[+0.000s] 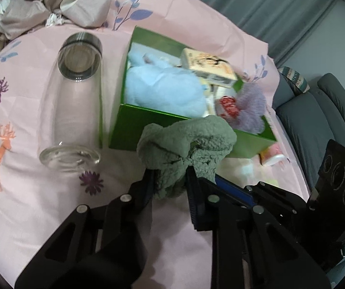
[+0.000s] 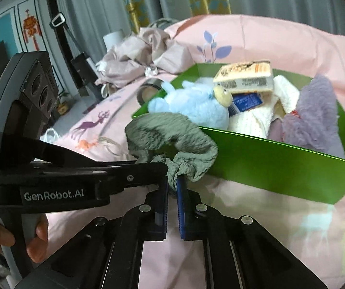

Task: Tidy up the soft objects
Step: 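Grasp the crumpled green towel with the right gripper and lift, then carry the green towel over the green box and lower it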

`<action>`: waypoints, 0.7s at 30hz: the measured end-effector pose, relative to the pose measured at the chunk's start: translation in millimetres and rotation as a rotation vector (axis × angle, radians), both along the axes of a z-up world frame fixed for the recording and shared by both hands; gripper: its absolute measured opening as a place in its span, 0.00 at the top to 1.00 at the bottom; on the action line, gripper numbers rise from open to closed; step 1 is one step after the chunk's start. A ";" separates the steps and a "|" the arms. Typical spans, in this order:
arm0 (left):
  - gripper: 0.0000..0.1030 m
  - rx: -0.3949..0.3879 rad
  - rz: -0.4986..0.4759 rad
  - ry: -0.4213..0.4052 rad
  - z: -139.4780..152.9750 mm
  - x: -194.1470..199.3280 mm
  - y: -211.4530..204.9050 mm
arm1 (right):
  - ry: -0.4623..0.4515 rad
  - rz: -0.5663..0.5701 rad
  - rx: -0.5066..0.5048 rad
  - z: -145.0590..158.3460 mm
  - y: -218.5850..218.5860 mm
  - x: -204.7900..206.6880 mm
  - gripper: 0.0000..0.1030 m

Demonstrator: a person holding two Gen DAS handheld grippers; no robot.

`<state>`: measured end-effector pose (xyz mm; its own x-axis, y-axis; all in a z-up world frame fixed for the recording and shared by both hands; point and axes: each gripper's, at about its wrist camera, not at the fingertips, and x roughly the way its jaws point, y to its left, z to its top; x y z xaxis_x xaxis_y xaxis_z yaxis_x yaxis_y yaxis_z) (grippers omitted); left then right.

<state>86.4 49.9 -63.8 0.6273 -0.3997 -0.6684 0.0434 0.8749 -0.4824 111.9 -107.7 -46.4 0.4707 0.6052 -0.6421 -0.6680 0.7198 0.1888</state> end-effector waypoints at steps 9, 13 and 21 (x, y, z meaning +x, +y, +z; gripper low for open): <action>0.77 0.041 -0.030 -0.061 32.5 -40.6 -15.0 | -0.049 -0.037 0.047 28.8 -19.3 -40.0 0.92; 0.77 0.061 -0.043 -0.082 42.7 -53.0 -22.7 | -0.051 -0.048 0.071 36.9 -29.1 -50.6 0.92; 0.77 0.096 -0.056 -0.112 60.5 -68.6 -34.3 | -0.077 -0.048 0.104 51.3 -39.7 -67.0 0.92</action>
